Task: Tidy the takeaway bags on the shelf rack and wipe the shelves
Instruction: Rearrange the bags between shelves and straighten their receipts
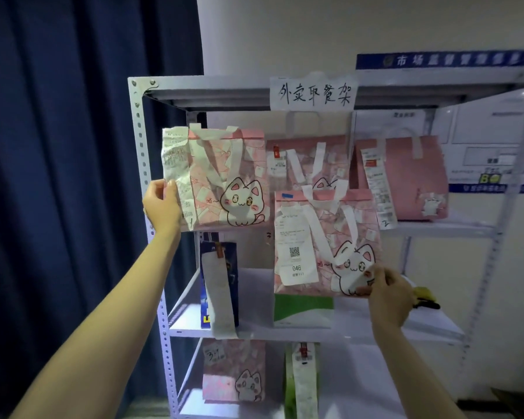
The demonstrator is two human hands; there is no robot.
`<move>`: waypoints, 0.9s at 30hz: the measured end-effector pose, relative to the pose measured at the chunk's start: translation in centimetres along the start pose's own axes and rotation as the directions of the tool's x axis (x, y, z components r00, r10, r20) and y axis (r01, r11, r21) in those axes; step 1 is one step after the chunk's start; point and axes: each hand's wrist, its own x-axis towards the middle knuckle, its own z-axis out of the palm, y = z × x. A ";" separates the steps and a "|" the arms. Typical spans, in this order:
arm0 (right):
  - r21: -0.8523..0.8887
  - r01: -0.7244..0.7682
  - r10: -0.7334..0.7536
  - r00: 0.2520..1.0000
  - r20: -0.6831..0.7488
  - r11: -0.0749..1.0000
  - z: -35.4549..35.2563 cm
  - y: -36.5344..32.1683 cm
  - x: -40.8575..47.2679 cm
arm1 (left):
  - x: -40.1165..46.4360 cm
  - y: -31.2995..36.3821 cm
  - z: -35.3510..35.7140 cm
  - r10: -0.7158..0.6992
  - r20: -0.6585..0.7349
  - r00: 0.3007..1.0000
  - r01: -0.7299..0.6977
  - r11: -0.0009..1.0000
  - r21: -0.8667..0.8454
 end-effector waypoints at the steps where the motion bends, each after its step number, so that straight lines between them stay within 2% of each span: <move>1: 0.003 -0.010 0.010 1.000 0.004 1.000 0.3 0.3 0.2 | 0.6 -0.3 0.3 0.008 0.000 1.000 -0.008 1.000 -0.003; 7: 0.023 0.010 -0.010 1.000 -0.009 1.000 1.6 0.0 0.7 | 3.3 -3.0 1.3 0.028 -0.025 0.999 -0.027 0.999 0.020; 12: 0.030 -0.007 0.007 1.000 -0.007 1.000 2.6 0.9 1.4 | 4.5 -6.1 2.1 0.001 0.035 0.999 -0.002 0.999 0.051; 15: 0.026 0.005 -0.005 1.000 -0.010 1.000 2.8 0.1 1.1 | 4.7 -7.4 3.0 -0.009 0.005 1.000 0.009 0.999 0.040; 21: 0.031 0.030 -0.029 0.999 -0.026 0.999 3.6 1.2 1.5 | 4.9 -8.8 4.8 0.003 -0.052 0.999 0.003 0.992 0.124; 27: 0.004 0.067 -0.067 0.997 -0.035 0.998 3.4 1.0 1.5 | 5.2 -9.7 6.2 0.043 -0.036 0.998 -0.035 0.982 0.183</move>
